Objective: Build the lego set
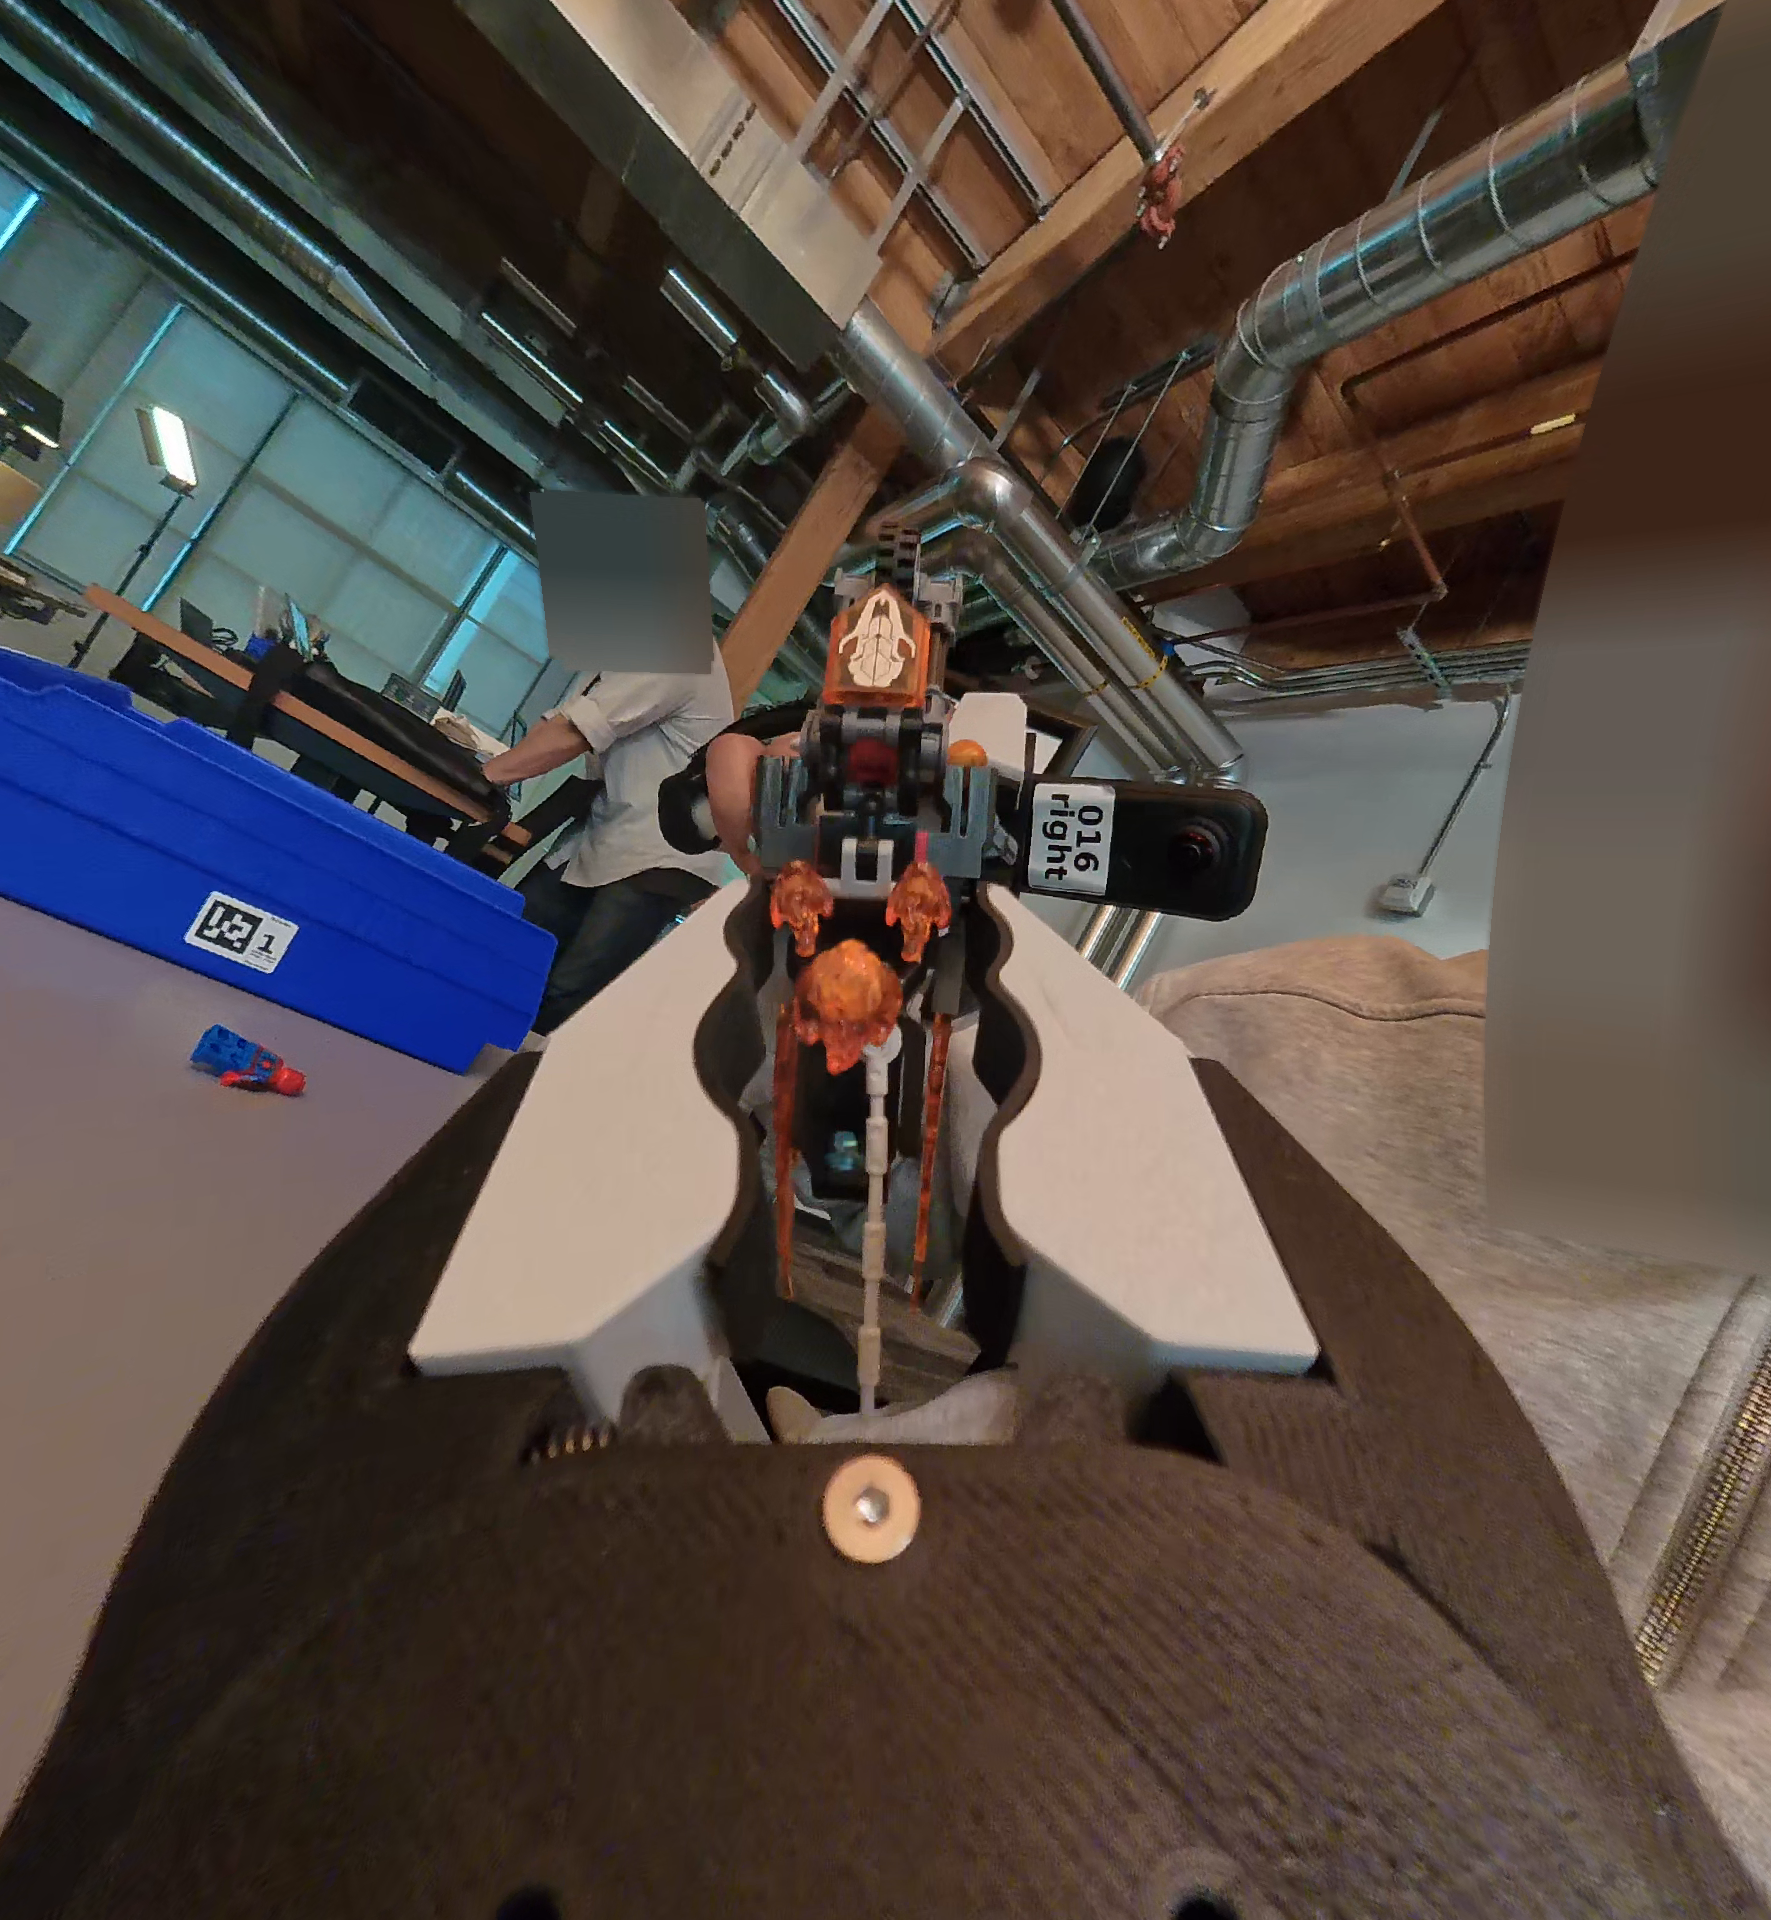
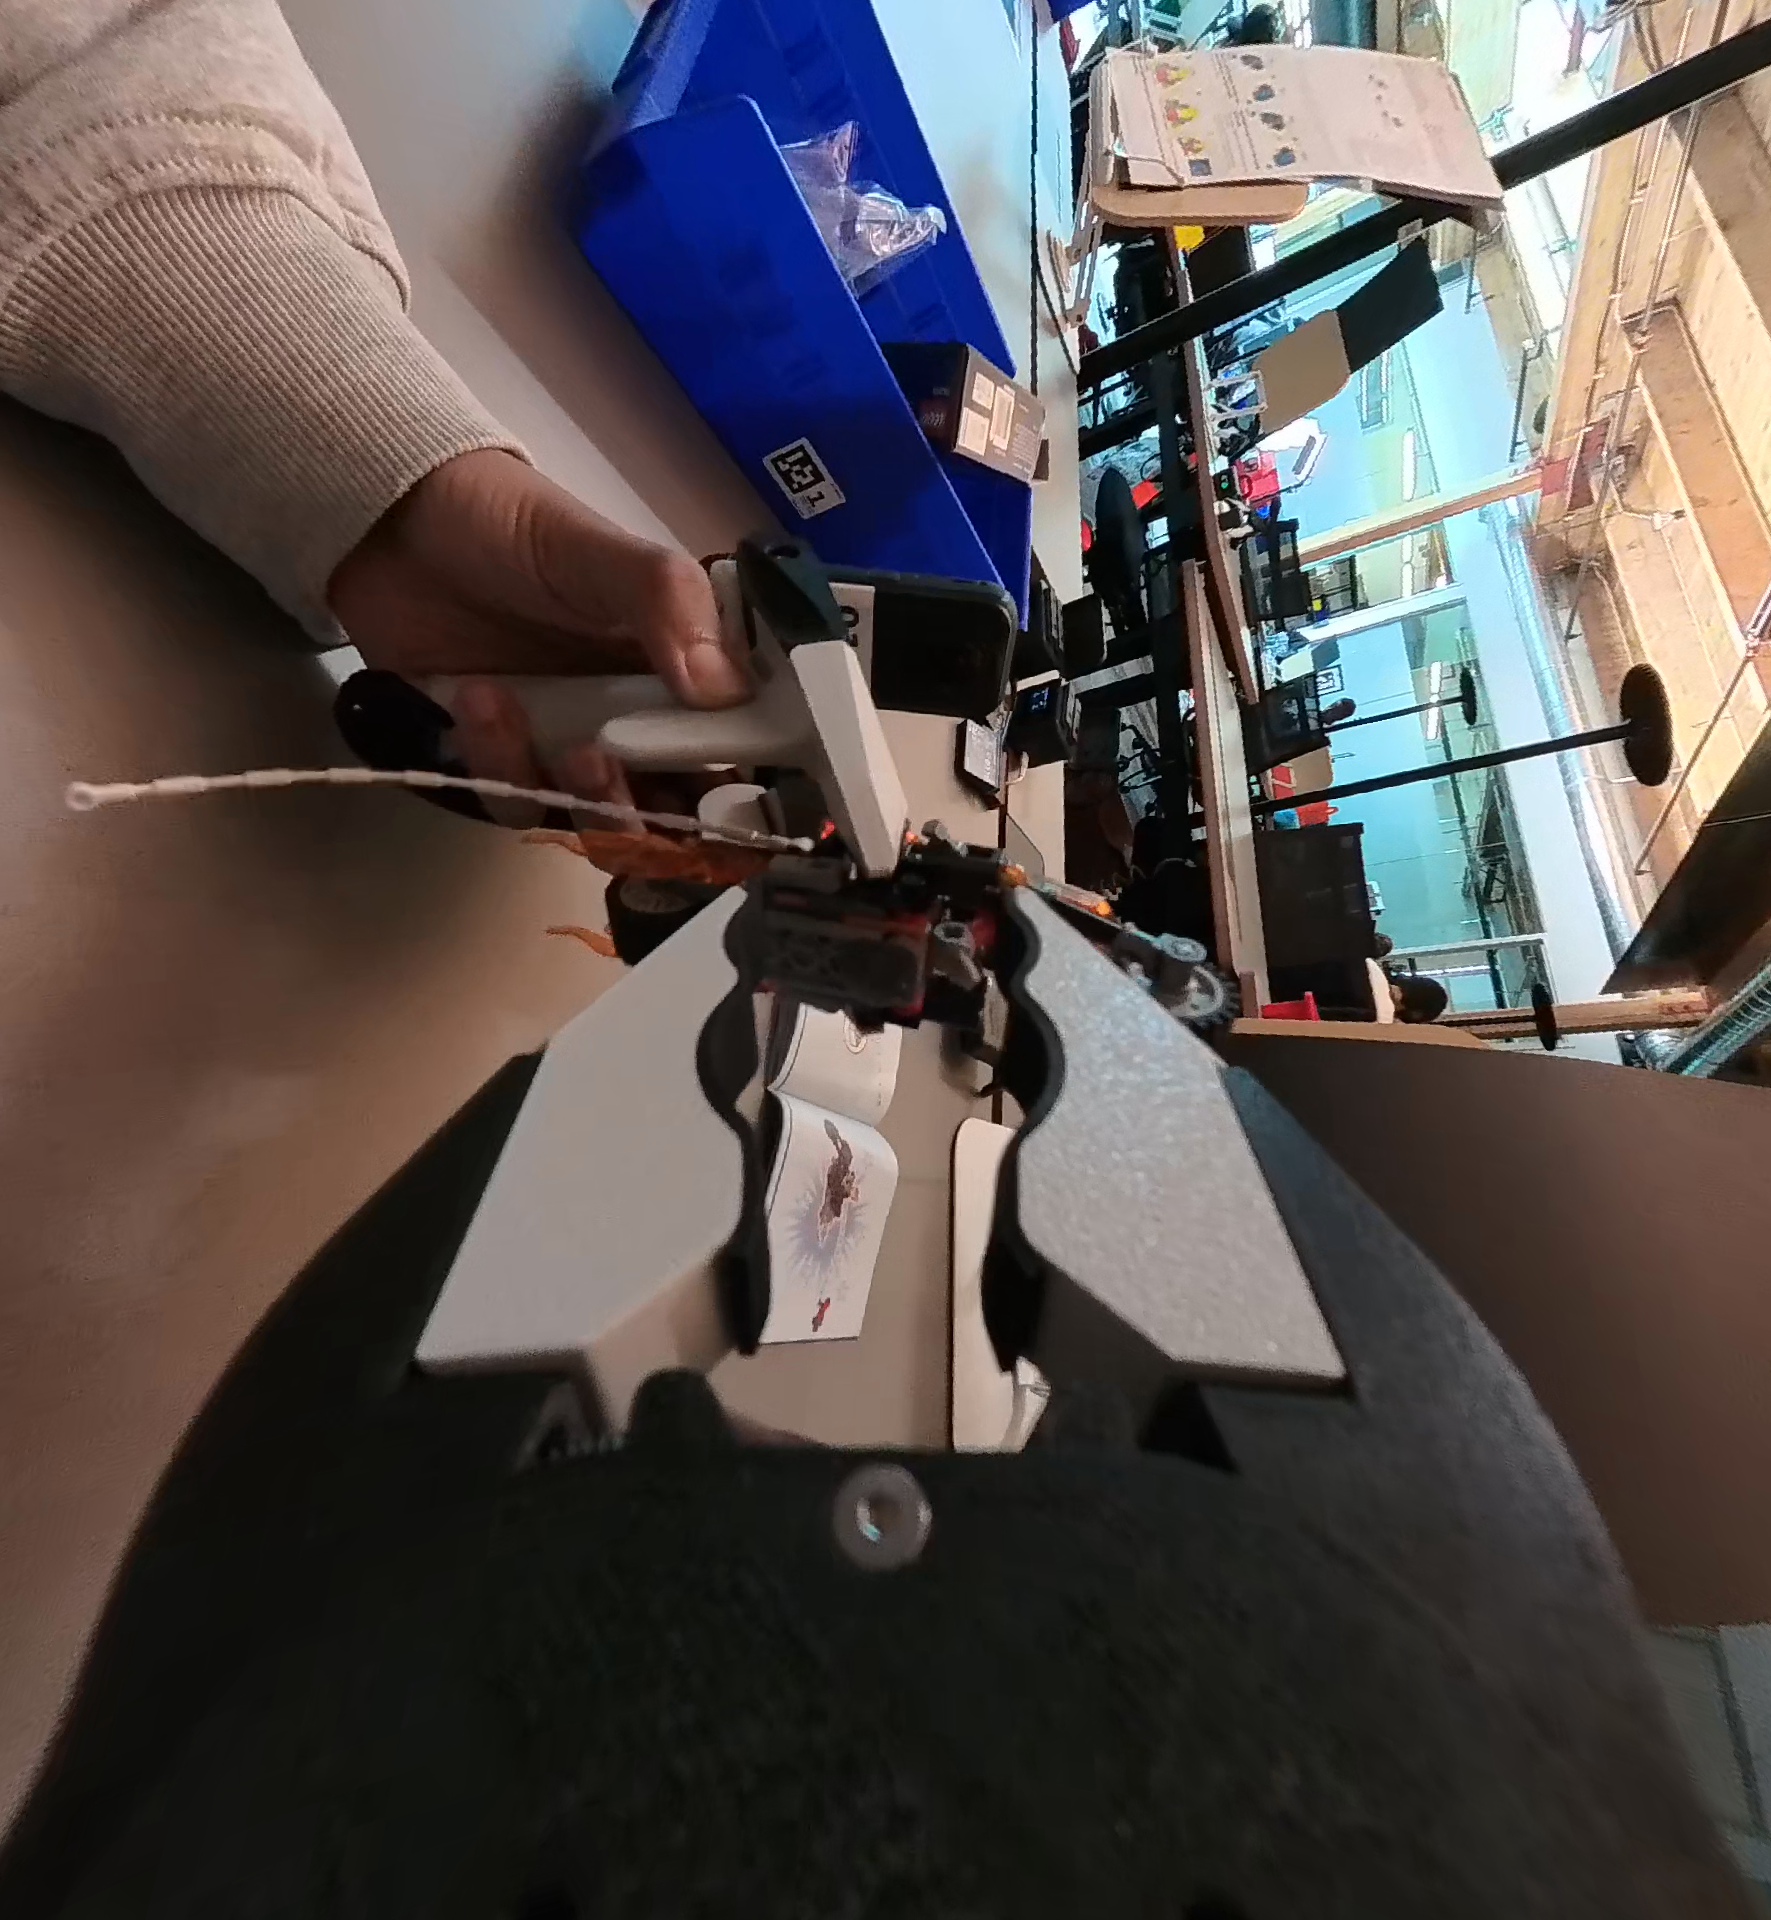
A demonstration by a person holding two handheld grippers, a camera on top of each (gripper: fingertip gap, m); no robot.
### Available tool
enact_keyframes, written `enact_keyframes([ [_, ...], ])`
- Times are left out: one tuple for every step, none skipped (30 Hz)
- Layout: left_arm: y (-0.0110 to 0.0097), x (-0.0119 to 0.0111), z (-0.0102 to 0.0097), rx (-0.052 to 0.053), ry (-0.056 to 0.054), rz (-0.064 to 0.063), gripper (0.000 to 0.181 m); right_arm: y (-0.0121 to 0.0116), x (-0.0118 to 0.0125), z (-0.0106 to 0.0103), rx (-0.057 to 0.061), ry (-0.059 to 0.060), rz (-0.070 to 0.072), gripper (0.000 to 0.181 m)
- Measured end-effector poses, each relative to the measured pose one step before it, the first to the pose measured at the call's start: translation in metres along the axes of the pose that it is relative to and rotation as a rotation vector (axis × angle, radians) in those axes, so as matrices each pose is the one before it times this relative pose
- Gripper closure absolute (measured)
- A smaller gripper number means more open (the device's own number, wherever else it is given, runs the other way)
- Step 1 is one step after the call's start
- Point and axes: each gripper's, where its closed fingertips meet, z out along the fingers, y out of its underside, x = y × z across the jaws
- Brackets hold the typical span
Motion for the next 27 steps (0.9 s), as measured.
enact_keyframes([
  [-0.00037,0.00003,-0.0002,0.0025,0.0004,0.0,0.147,-0.00002,0.00057,-0.00027,0.0007,0.0035,-0.0009,0.139],
  [-0.00048,0.00035,-0.00024,0.0024,0.0011,0.0007,0.147,-0.00031,0.00088,-0.00029,0.0019,0.0041,-0.0003,0.139],
  [-0.00047,0.00013,-0.00023,0.0021,0.0003,0.001,0.147,-0.00064,0.00133,-0.00057,0.004,0.0059,0.0009,0.139],
  [-0.00006,-0.00001,-0.00011,0.0007,-0.0003,0.0,0.147,-0.00091,0.0017,-0.00069,0.0056,0.0068,0.0024,0.138],
  [0.00002,-0.00001,0.00013,-0.0002,0.0008,-0.0007,0.147,-0.0011,0.00147,-0.00054,0.0061,0.0055,0.0032,0.137],
  [0.00024,0.00017,0.00022,-0.0006,0.0013,-0.0011,0.147,-0.00084,0.00058,-0.00023,0.0046,0.001,0.0027,0.135],
  [0.00028,0.00012,0.00034,-0.0012,0.0013,-0.0008,0.147,-0.00019,-0.00033,0.00033,0.0006,-0.0026,0.0003,0.133],
  [0.00052,0.00008,0.00035,-0.0027,0.0015,-0.0011,0.147,0.00038,-0.00096,0.00094,-0.0032,-0.004,-0.0033,0.131],
  [0.00063,0.0002,0.00042,-0.0035,0.0018,-0.0015,0.147,0.00069,-0.00134,0.00105,-0.005,-0.005,-0.005,0.129],
  [0.0008,-0.00003,0.00042,-0.0038,0.0006,-0.0014,0.147,0.00056,-0.00142,0.00115,-0.0045,-0.0061,-0.0041,0.127],
  [0.00062,-0.00017,0.00028,-0.0032,-0.0008,-0.0008,0.147,-0.00004,-0.00113,0.00087,-0.0007,-0.0053,-0.0019,0.127],
  [0.0005,-0.00015,0.00024,-0.003,-0.0012,0.0,0.147,-0.00041,-0.00062,0.00041,0.0021,-0.0034,-0.0005,0.127],
  [0.00041,-0.00002,0.00017,-0.0028,-0.0002,0.0001,0.147,-0.00032,-0.00007,0.0002,0.001,-0.002,0.0001,0.126],
  [0.00008,0.0,0.00009,-0.0006,-0.0001,0.0005,0.147,-0.00003,0.00035,0.00013,-0.0007,-0.0001,0.0,0.126],
  [0.00007,0.00009,0.00007,-0.0001,0.0005,-0.0003,0.147,0.00009,0.00043,0.00002,-0.0008,0.0003,-0.0004,0.126],
  [-0.0002,0.00016,-0.00001,0.001,0.001,-0.0004,0.147,-0.00006,0.00044,-0.00005,0.0,0.0002,0.0002,0.127],
  [0.00002,0.00015,-0.00001,-0.0001,0.001,-0.0002,0.147,0.00001,0.00011,0.00002,0.0,-0.0005,0.0008,0.127],
  [0.00023,-0.00017,0.00012,-0.0012,-0.0011,0.0008,0.147,0.00018,-0.0003,0.00004,-0.0006,-0.002,0.0012,0.128],
  [0.00012,-0.00005,0.00008,-0.0011,-0.0011,0.0011,0.147,0.00007,-0.00044,0.00011,-0.0003,-0.0021,0.0013,0.128],
  [0.00006,0.00004,0.0001,-0.0004,0.0001,0.0003,0.147,-0.00004,-0.00035,0.00007,0.0005,-0.0013,0.0011,0.129],
  [0.00005,0.00011,-0.00004,-0.0001,0.0001,-0.0002,0.147,-0.00003,-0.00045,0.00014,0.0004,-0.0009,0.0004,0.13],
  [0.00002,-0.00009,-0.00002,0.0001,-0.0009,0.0007,0.147,0.00015,-0.00028,0.0,-0.0002,0.0,-0.0001,0.13],
  [-0.00014,-0.00007,0.00009,0.0005,-0.0006,0.0005,0.147,-0.00002,-0.00002,0.00008,0.0,0.0015,0.0002,0.131],
  [0.00006,0.00001,-0.00003,-0.0004,-0.0001,-0.0003,0.147,0.00005,0.00017,-0.00008,0.0004,0.0017,0.0011,0.131],
  [0.00009,-0.00012,0.00019,0.0,-0.0006,-0.0006,0.147,0.00017,0.00003,-0.00004,0.0004,0.0014,0.0017,0.131],
  [0.00002,-0.0002,0.00009,0.0005,-0.001,-0.001,0.147,0.00021,0.00013,-0.00008,0.0005,0.0013,0.0018,0.131],
  [0.00016,-0.00021,0.00025,0.0002,-0.0006,-0.0014,0.147,0.00021,-0.00004,-0.00012,0.0009,0.0011,0.0021,0.131],
])
